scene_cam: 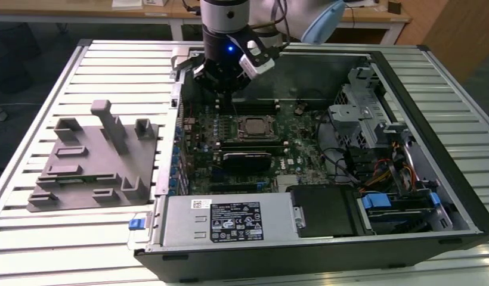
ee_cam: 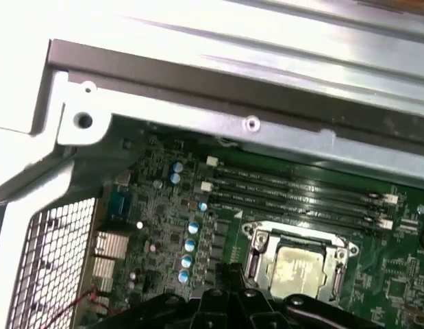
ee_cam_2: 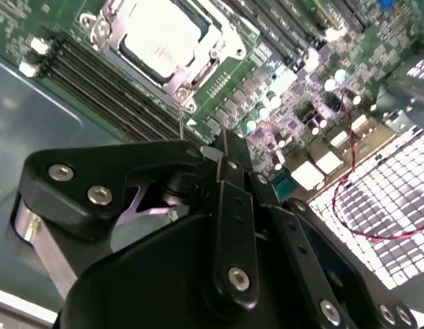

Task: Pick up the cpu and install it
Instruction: 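Install the first cpu locking lever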

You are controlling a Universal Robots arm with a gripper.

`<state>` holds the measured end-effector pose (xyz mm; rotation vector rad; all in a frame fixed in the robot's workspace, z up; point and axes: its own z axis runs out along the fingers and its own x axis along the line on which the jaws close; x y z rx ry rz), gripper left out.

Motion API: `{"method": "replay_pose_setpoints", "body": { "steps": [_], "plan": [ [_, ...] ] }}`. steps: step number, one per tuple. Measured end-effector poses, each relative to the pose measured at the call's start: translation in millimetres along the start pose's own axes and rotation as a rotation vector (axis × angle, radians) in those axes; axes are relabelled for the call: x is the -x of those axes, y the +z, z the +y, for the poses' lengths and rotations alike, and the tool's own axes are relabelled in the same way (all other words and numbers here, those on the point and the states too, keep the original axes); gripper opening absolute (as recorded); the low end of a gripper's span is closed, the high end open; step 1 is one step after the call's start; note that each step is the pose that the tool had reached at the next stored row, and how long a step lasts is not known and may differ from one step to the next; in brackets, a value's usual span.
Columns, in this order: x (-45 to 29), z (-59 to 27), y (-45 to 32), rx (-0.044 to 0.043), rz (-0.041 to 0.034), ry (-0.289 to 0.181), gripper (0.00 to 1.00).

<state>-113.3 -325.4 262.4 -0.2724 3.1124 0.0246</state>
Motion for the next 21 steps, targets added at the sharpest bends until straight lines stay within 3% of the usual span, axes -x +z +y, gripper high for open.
{"method": "replay_pose_setpoints", "body": {
  "steps": [7,14,21],
  "plan": [
    [-0.3,1.0,2.2,-0.0020,-0.0020,0.095,0.11],
    [-2.4,11.5,3.1,-0.0023,-0.0025,0.110,0.11],
    [1.6,22.4,3.7,-0.0023,-0.0025,0.114,0.11]
  ]
}}
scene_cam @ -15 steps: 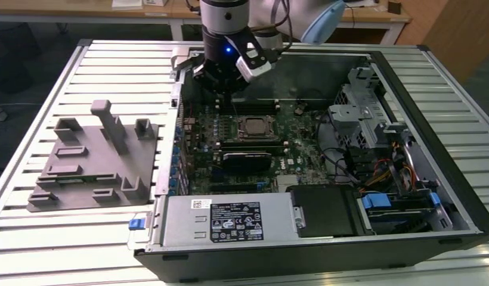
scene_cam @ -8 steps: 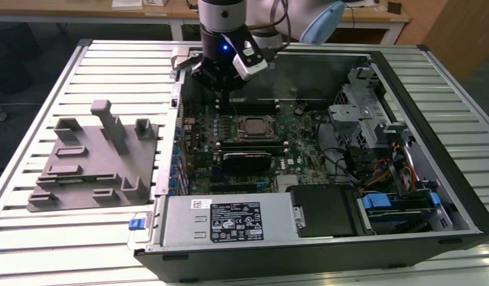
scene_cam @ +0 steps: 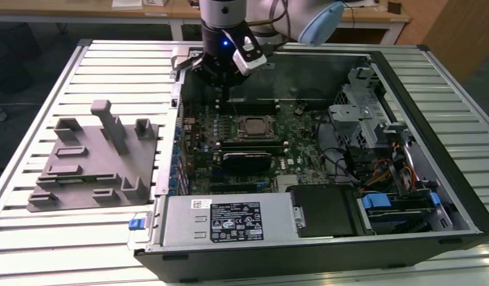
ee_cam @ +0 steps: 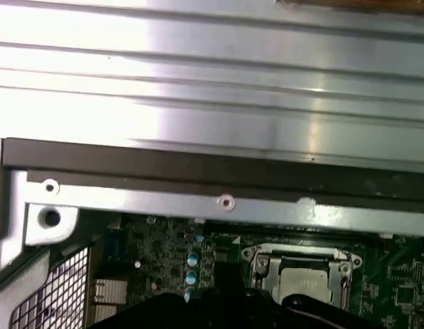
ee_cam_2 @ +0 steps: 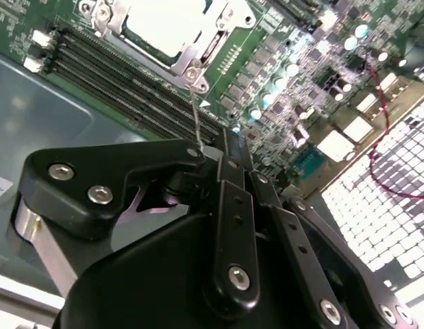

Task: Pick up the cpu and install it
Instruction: 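Install the first cpu locking lever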

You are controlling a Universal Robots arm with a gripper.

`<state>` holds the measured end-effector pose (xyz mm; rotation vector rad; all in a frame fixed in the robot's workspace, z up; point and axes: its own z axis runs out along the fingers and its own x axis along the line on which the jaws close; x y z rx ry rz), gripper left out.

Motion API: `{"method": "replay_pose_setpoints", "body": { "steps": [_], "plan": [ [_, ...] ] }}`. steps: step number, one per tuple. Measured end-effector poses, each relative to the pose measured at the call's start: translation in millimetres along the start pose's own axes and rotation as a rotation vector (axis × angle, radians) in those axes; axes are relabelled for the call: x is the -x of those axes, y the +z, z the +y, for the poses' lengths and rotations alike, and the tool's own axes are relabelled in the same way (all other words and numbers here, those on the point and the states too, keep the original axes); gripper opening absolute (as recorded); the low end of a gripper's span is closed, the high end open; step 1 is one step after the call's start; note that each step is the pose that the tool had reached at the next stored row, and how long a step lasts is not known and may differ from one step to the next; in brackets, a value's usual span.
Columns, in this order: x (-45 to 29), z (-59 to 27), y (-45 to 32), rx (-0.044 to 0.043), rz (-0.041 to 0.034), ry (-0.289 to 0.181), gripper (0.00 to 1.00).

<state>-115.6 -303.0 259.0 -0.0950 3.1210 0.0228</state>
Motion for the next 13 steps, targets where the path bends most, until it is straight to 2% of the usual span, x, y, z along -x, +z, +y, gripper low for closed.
{"method": "replay_pose_setpoints", "body": {
  "steps": [3,10,13],
  "plan": [
    [6.0,-0.3,0.2,0.0000,-0.0001,0.000,0.11],
    [29.6,-1.7,1.6,0.0000,0.0000,0.000,0.11],
    [31.7,-1.9,2.2,-0.0001,0.0000,0.000,0.11]
  ]
}}
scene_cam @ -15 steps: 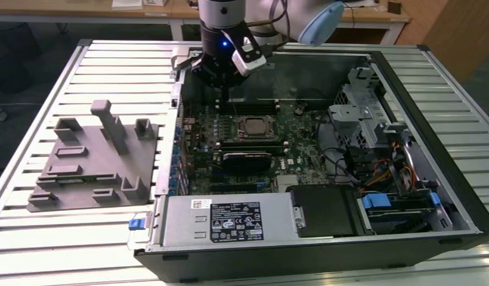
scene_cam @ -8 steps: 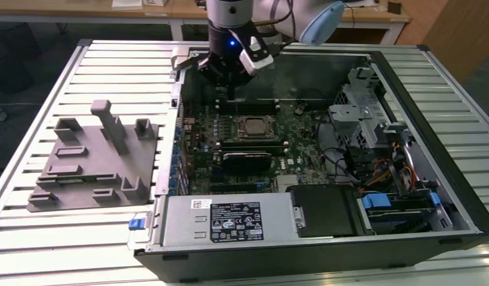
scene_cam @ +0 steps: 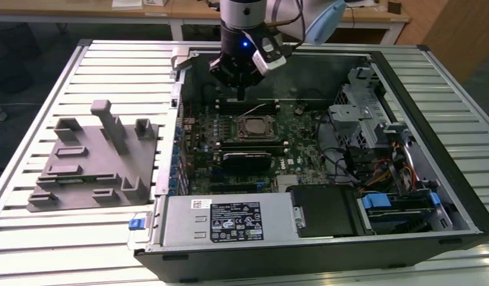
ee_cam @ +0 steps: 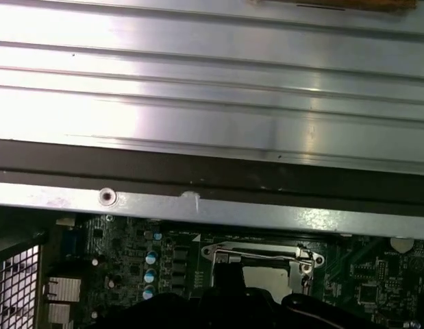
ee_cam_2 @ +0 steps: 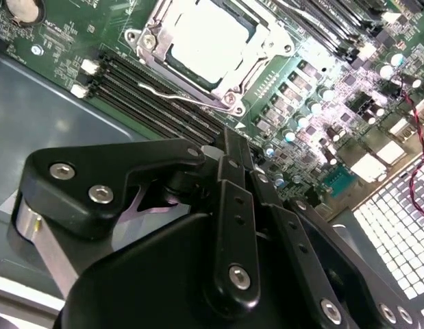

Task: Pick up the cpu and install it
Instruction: 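Install the first cpu locking lever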

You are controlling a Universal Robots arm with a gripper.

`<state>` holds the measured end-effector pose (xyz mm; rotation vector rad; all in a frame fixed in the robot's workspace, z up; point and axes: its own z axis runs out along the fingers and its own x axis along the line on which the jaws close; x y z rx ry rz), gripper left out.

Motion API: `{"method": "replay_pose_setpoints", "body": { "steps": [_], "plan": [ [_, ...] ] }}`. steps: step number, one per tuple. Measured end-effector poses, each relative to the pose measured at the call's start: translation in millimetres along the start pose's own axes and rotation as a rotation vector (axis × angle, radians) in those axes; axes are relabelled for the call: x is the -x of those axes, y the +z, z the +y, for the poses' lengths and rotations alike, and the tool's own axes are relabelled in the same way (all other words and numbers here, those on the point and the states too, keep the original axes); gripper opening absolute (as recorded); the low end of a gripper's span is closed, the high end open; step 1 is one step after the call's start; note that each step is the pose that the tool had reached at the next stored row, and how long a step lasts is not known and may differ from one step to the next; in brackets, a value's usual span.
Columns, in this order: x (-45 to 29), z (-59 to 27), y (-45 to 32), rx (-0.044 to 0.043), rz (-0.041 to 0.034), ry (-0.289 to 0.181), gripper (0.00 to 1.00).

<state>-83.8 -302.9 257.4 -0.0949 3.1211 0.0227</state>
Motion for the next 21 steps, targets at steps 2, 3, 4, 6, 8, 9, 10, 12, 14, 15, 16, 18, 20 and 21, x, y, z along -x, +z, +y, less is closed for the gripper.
{"method": "replay_pose_setpoints", "body": {
  "steps": [2,3,4,6,8,9,10,12,14,15,16,18,20,21],
  "plan": [
    [0.0,-0.2,0.2,0.0000,0.0000,0.000,0.11],
    [0.1,-0.6,0.4,0.0010,-0.0001,0.000,0.11],
    [0.0,-1.1,0.6,0.0072,-0.0005,0.000,0.11],
    [-0.1,-3.0,1.0,0.0427,-0.0029,0.001,0.11],
    [-0.2,-4.9,1.4,0.0596,-0.0037,0.001,0.11],
    [-0.2,-5.1,1.8,0.0598,-0.0039,0.001,0.11],
    [-0.3,-5.3,2.2,0.0598,-0.0041,0.001,0.11],
    [-0.2,-5.4,3.1,0.0597,-0.0045,0.001,0.11],
    [0.8,-5.5,4.6,0.0596,-0.0045,0.001,0.11],
    [1.9,-5.6,5.6,0.0595,-0.0045,0.001,0.11],
    [3.8,-5.7,6.8,0.0596,-0.0045,0.001,0.11],
    [8.2,-6.1,9.3,0.0596,-0.0045,0.001,0.11],
    [10.5,-5.6,12.6,0.0591,-0.0045,-0.005,0.11],
    [10.7,-5.4,14.1,0.0585,-0.0049,-0.010,0.11]
  ]
}}
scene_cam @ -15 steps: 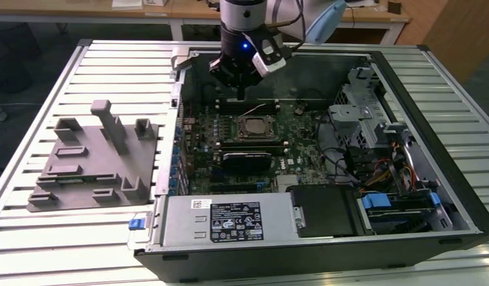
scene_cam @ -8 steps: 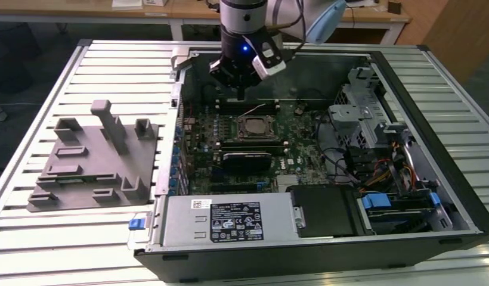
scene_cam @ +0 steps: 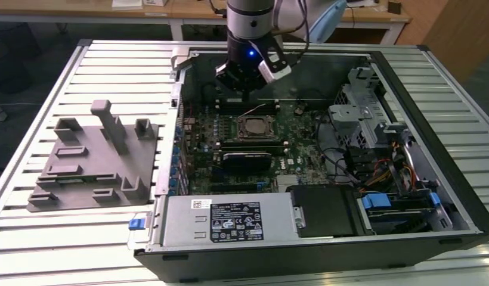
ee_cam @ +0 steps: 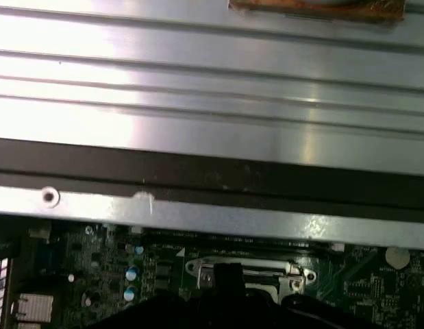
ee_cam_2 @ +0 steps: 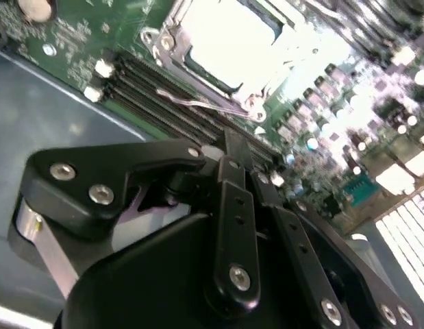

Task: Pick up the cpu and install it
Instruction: 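Install the first cpu locking lever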

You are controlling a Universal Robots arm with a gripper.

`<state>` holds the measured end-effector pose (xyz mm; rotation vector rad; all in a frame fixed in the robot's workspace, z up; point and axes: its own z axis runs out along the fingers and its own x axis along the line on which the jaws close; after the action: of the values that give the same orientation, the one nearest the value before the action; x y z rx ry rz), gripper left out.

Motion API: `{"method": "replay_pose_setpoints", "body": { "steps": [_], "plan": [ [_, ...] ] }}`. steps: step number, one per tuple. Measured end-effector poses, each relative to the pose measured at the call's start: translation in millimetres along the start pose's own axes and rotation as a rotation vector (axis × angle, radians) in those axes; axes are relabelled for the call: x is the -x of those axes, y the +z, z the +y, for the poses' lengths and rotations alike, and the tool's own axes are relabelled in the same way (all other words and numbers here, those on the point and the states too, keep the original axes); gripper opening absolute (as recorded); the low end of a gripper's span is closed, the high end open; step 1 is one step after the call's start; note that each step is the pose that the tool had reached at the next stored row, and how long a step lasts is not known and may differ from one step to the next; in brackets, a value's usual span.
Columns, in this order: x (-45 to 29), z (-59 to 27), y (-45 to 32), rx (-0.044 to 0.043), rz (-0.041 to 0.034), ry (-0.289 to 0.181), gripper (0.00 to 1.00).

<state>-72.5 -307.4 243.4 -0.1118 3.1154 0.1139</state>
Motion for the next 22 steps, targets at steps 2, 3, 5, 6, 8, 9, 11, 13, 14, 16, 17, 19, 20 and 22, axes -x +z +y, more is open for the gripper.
{"method": "replay_pose_setpoints", "body": {
  "steps": [2,3,5,6,8,9,11,13,14,16,17,19,20,22],
  "plan": [
    [0.3,0.2,2.9,-0.0009,-0.0013,-0.014,0.11],
    [1.2,0.6,4.1,-0.0015,-0.0014,-0.017,0.11],
    [4.1,1.0,5.7,-0.0016,-0.0014,-0.017,0.11],
    [5.7,1.2,6.2,-0.0016,-0.0015,-0.017,0.11],
    [7.9,1.8,7.3,-0.0016,-0.0015,-0.017,0.11],
    [8.7,2.0,8.1,-0.0014,-0.0016,-0.017,0.11],
    [10.6,2.4,9.6,-0.0014,-0.0016,-0.017,0.11],
    [13.0,2.8,11.2,-0.0016,-0.0014,-0.018,0.11],
    [13.9,2.9,11.9,-0.0017,-0.0014,-0.018,0.11],
    [15.3,3.1,13.6,-0.0016,-0.0015,-0.018,0.11],
    [15.8,3.2,14.5,-0.0017,-0.0015,-0.018,0.11],
    [16.7,3.4,16.2,-0.0036,-0.0013,-0.018,0.11],
    [17.0,3.6,16.7,-0.0067,-0.0010,-0.018,0.11],
    [17.7,4.0,18.0,-0.0163,-0.0005,-0.018,0.11]
  ]
}}
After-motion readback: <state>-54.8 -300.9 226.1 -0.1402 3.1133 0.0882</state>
